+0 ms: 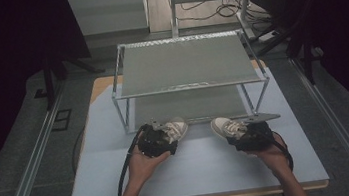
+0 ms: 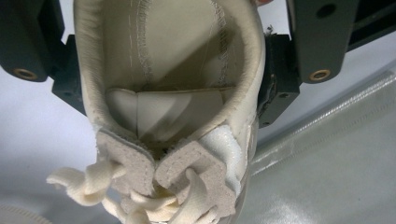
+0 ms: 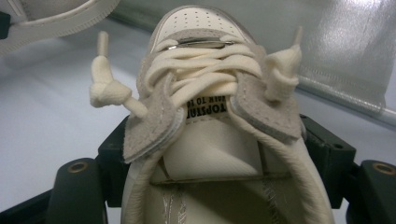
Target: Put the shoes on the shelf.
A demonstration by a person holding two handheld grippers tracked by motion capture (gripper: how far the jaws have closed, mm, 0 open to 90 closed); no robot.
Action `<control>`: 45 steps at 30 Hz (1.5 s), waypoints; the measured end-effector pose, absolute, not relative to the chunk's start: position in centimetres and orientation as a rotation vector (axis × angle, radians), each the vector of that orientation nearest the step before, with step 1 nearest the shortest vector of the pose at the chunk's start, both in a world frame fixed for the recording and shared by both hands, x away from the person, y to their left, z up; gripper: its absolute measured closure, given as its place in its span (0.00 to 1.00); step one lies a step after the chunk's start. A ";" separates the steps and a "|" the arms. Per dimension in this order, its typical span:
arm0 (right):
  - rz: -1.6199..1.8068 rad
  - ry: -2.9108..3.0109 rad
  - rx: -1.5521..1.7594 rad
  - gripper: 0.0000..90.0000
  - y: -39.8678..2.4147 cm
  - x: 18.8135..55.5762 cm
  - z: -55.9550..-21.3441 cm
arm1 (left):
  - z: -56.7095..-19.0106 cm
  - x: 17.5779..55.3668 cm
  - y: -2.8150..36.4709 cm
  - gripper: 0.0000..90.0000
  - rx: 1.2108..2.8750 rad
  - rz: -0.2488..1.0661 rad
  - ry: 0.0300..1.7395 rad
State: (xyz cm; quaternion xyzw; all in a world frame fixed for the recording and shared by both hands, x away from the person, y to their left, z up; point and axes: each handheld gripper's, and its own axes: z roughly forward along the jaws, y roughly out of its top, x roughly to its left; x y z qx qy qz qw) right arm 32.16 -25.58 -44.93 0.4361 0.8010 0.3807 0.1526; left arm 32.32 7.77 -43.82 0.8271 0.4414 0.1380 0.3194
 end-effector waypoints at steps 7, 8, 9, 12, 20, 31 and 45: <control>1.095 2.290 1.257 0.30 -25.2 32.6 -44.7 | -43.8 32.7 7.2 0.33 2.179 0.360 1.152; 1.093 2.290 1.257 0.30 -25.1 32.7 -44.7 | -43.7 32.7 7.2 0.33 2.180 0.359 1.151; 1.094 2.291 1.257 0.30 -25.1 32.8 -44.7 | -43.7 32.8 7.2 0.33 2.177 0.359 1.150; 1.095 2.284 1.262 0.30 -25.0 33.0 -44.7 | -43.7 33.0 7.0 0.33 2.170 0.358 1.149; 1.109 2.260 1.294 0.30 -24.5 33.7 -44.7 | -43.8 34.0 6.8 0.34 2.168 0.363 1.152; 1.103 2.238 1.301 0.30 -23.4 34.9 -44.3 | -44.4 35.7 6.7 0.34 2.144 0.358 1.196; 1.095 2.229 1.335 0.30 -21.2 37.3 -44.9 | -44.7 37.3 6.2 0.34 2.137 0.359 1.221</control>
